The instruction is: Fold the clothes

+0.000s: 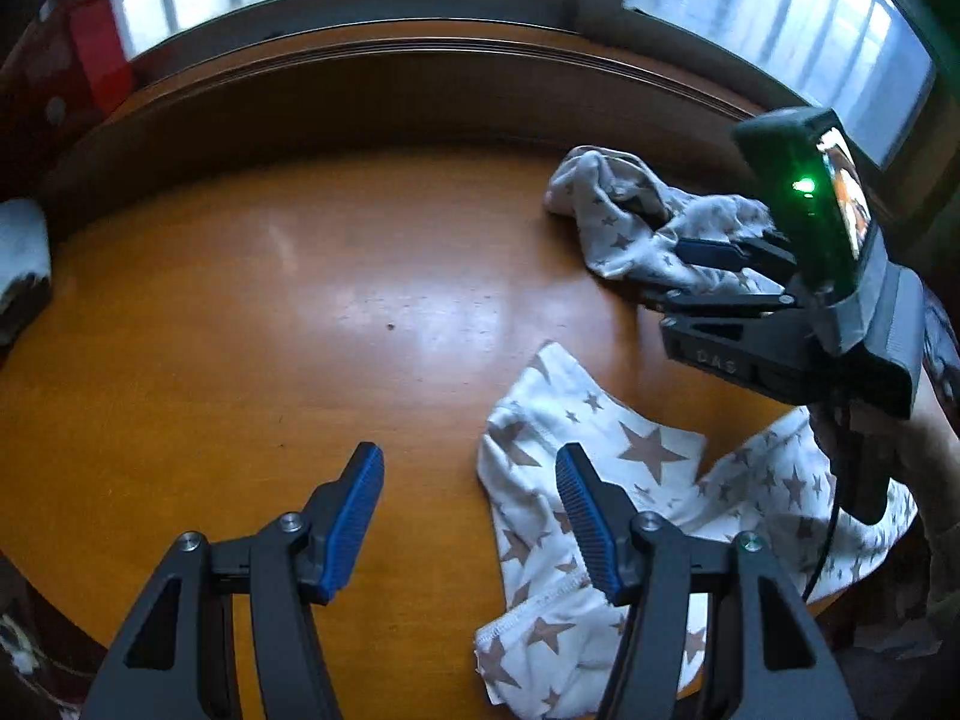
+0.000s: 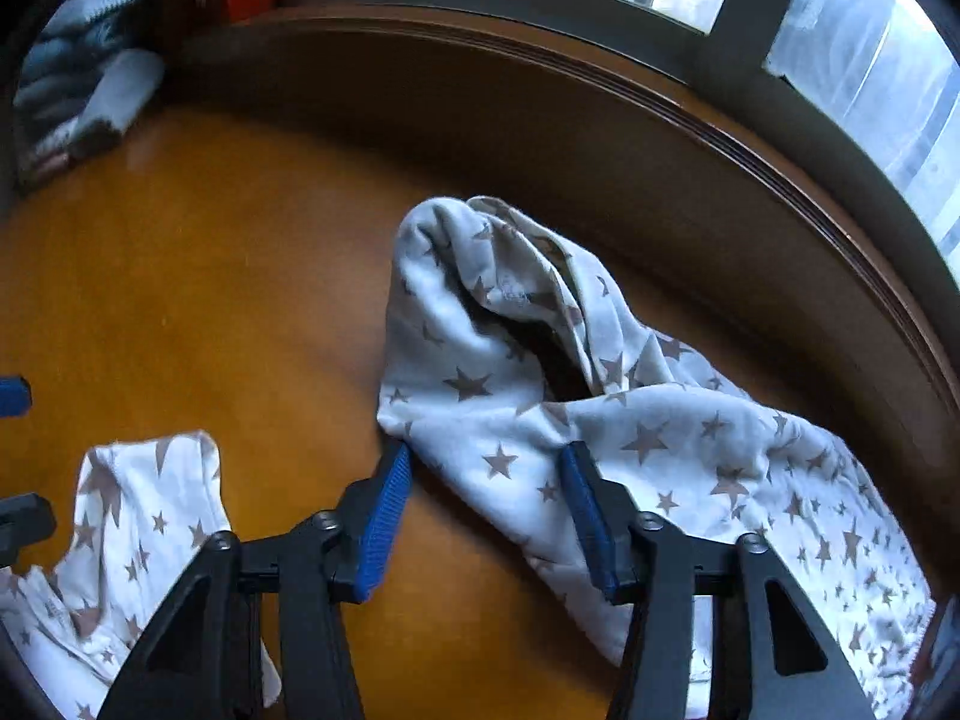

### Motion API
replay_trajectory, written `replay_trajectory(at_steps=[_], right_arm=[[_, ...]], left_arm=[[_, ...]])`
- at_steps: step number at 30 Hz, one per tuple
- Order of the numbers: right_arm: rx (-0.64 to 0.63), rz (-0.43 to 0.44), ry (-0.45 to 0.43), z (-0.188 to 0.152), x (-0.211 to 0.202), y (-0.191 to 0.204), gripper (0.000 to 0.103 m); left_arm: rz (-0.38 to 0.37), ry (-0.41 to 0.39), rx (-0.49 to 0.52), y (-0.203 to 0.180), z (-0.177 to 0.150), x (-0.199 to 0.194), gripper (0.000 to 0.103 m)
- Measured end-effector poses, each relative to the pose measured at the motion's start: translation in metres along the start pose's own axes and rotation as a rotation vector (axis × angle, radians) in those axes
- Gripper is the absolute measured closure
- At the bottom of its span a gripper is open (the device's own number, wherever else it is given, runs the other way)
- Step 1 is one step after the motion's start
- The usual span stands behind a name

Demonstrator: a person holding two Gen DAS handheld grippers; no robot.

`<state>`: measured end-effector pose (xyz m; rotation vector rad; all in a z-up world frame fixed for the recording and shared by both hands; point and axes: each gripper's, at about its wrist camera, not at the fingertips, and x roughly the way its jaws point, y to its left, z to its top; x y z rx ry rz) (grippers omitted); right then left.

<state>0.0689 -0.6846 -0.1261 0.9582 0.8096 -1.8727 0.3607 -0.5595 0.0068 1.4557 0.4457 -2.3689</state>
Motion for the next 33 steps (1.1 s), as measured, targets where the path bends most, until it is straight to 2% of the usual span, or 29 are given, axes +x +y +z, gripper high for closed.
replay_trajectory(at_steps=[1,2,6,10,13,16,20,23,25,26,28,29,31,33], right_arm=[[0.007,0.002,-0.006,0.001,-0.002,-0.005,0.088],[0.026,0.022,-0.014,0.001,-0.006,-0.011,0.091],[0.169,0.186,-0.103,-0.001,-0.051,-0.049,0.092],[0.292,0.256,-0.223,-0.021,-0.115,-0.103,0.092],[0.391,0.203,-0.264,-0.051,-0.144,-0.151,0.092],[0.498,0.116,-0.254,-0.081,-0.149,-0.197,0.092],[0.665,-0.013,-0.158,-0.132,-0.125,-0.256,0.092],[0.757,-0.173,-0.023,-0.168,-0.100,-0.285,0.090],[0.788,-0.225,-0.013,-0.179,-0.103,-0.289,0.087],[0.796,-0.240,-0.040,-0.185,-0.113,-0.287,0.085],[0.768,-0.259,-0.104,-0.178,-0.129,-0.275,0.071],[0.722,-0.252,-0.141,-0.170,-0.139,-0.263,0.067],[0.598,-0.207,-0.185,-0.152,-0.146,-0.238,0.054],[0.455,-0.146,-0.201,-0.127,-0.140,-0.204,0.049]], left_arm=[[-0.003,0.002,-0.006,-0.001,0.001,0.000,0.046],[-0.006,0.002,-0.010,-0.003,0.002,0.001,0.046],[-0.016,0.006,-0.024,-0.011,0.007,0.002,0.046],[-0.023,0.010,0.000,-0.027,0.014,0.006,0.046],[-0.034,0.016,0.042,-0.046,0.022,0.011,0.046],[-0.047,0.021,0.091,-0.068,0.030,0.016,0.046],[-0.054,0.025,0.164,-0.100,0.041,0.024,0.046],[-0.060,0.032,0.202,-0.120,0.046,0.029,0.046],[-0.064,0.039,0.222,-0.131,0.047,0.032,0.046],[-0.067,0.042,0.231,-0.136,0.046,0.033,0.046],[-0.065,0.047,0.247,-0.144,0.045,0.035,0.046],[-0.063,0.051,0.251,-0.147,0.045,0.036,0.046],[-0.062,0.058,0.257,-0.150,0.045,0.039,0.046],[-0.069,0.062,0.258,-0.150,0.049,0.042,0.046]])
